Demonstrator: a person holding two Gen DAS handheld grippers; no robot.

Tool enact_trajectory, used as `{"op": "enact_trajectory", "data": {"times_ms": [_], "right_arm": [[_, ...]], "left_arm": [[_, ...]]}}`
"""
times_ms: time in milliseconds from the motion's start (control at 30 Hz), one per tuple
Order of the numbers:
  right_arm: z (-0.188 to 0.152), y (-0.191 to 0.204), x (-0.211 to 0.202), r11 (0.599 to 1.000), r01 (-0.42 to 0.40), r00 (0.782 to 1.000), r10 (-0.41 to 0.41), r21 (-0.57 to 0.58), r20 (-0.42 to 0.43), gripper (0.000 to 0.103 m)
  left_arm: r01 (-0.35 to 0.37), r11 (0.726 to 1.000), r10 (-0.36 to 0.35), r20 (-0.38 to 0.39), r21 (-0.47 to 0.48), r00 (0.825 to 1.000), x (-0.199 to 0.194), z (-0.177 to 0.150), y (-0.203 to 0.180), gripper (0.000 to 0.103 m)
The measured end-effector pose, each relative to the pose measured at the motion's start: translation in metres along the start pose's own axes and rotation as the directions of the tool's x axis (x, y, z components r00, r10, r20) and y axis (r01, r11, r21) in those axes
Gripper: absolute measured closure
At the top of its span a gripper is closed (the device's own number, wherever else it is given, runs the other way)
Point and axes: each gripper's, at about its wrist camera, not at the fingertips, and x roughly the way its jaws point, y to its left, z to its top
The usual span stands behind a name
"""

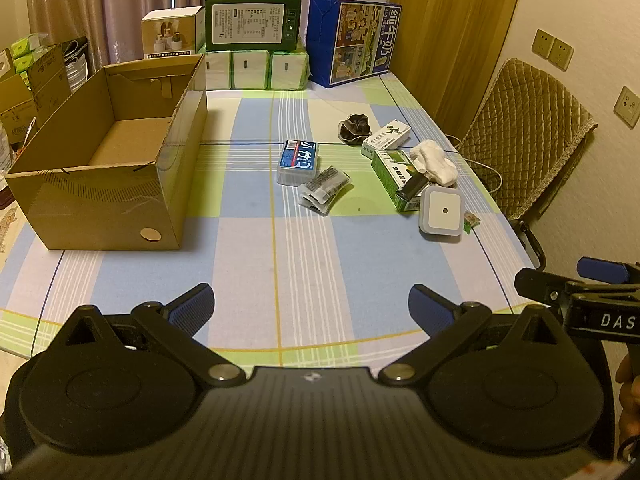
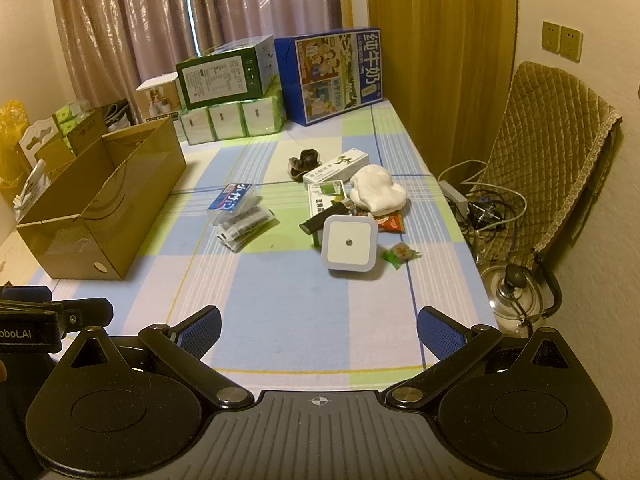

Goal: Organize objects

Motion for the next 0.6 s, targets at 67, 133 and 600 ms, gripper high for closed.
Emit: {"op": "enact_trajectory", "data": {"times_ms": [67, 133, 600], "right_arm": [[0.0001, -0.0001, 0.0001, 1.0, 0.003, 1.0, -0.003, 0.001, -0.003, 0.002], [0.0, -0.0005, 0.0001, 1.0, 0.004, 1.0, -0.004, 0.0, -0.004, 0.002], [-0.0013, -0.0026, 0.0024, 1.0, 0.005, 1.0, -0.005, 0.008, -0.008, 0.002]], "left_arm": [[0.001, 1.0, -0.001, 0.0, -0.001, 1.0, 0.0, -0.0003, -0.0001, 0.001], [0.0, 1.0, 0.0, 0.001, -0.001, 1.0, 0.0, -0.0009, -0.0003, 0.001], [0.004, 1.0, -0.004, -0.007, 0.005, 1.0, 0.0029, -0.0016, -0.001, 0.001]]}}
